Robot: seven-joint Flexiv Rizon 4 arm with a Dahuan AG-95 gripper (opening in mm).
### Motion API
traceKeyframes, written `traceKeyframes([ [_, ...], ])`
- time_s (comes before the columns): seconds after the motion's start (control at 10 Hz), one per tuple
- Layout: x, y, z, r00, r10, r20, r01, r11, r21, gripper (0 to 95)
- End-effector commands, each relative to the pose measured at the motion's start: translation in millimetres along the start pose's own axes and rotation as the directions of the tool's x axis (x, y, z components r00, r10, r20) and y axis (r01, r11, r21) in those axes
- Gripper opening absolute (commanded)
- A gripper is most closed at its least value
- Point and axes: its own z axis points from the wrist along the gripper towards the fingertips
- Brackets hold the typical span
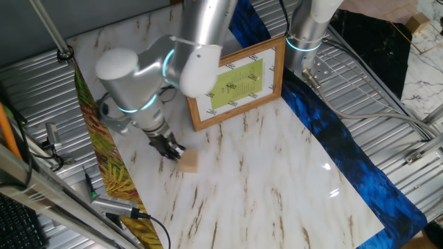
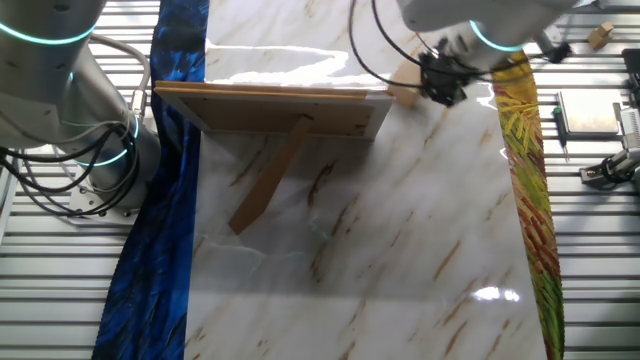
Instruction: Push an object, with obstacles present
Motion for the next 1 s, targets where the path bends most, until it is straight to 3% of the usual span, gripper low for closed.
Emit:
traceKeyframes([
  [0.1, 3.4, 15.7, 4.8, 1.0, 0.029, 0.001, -0.029, 1.0, -0.001, 0.0],
  [0.6, 17.0, 45.4, 13.4, 0.998, 0.065, -0.001, -0.065, 0.998, 0.0, 0.0],
  [1.0, 27.7, 57.8, 18.2, 0.997, 0.08, 0.0, -0.08, 0.997, -0.001, 0.0],
])
